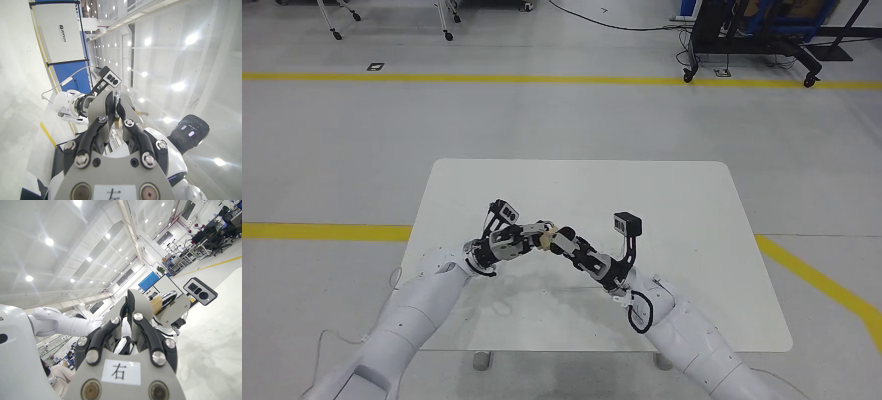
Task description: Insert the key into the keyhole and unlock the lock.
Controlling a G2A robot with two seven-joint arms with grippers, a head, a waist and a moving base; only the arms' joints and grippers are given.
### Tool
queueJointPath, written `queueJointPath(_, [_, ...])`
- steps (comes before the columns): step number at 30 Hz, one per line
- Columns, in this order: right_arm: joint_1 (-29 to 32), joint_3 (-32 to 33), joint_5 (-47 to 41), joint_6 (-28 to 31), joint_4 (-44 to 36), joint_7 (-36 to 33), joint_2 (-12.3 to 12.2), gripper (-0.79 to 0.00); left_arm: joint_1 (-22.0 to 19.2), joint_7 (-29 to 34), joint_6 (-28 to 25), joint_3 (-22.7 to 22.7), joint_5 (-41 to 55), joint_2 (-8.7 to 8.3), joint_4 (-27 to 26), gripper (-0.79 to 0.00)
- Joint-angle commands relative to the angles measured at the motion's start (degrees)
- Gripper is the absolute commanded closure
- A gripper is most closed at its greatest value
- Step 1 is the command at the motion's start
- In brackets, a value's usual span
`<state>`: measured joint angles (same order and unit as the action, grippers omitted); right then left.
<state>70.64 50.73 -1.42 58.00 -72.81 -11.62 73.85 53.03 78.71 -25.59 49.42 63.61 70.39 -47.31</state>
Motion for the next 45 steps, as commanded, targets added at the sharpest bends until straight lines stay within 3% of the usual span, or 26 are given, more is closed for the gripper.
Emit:
queueJointPath(1, [0.04,0.10,-0.20,0.00,0.06,-0.22,0.08,0.000,0.17,0.08,0.08,0.56,-0.83,0.22,-0.15,0.000])
queueJointPath(20, [1.53,4.28,-0.26,0.00,-1.07,-1.52,0.20,0.000,1.22,-1.44,-1.43,5.68,-8.16,1.39,0.62,0.000])
queueJointPath(29, [2.05,6.16,2.50,0.00,-0.73,-2.16,-0.27,0.000,0.84,-2.86,-2.18,5.71,-10.76,1.30,0.92,0.000])
queueJointPath(33, [2.35,6.21,2.29,-0.97,-1.29,-1.92,-0.26,0.000,1.66,-11.13,1.88,5.19,-15.02,1.32,-1.62,0.000])
queueJointPath(38, [5.08,9.47,5.59,-11.17,-6.69,-2.20,-1.16,0.000,1.96,-22.39,9.57,4.86,-17.98,1.58,-6.25,0.000])
queueJointPath(41, [8.34,12.01,4.01,-15.82,-12.17,-2.62,-1.88,0.000,2.49,-25.23,12.91,4.99,-20.00,1.42,-8.71,0.000])
queueJointPath(45, [8.34,12.01,4.01,-15.82,-12.17,-2.62,-1.88,0.000,2.73,-25.73,13.24,5.16,-20.24,1.36,-9.23,0.000])
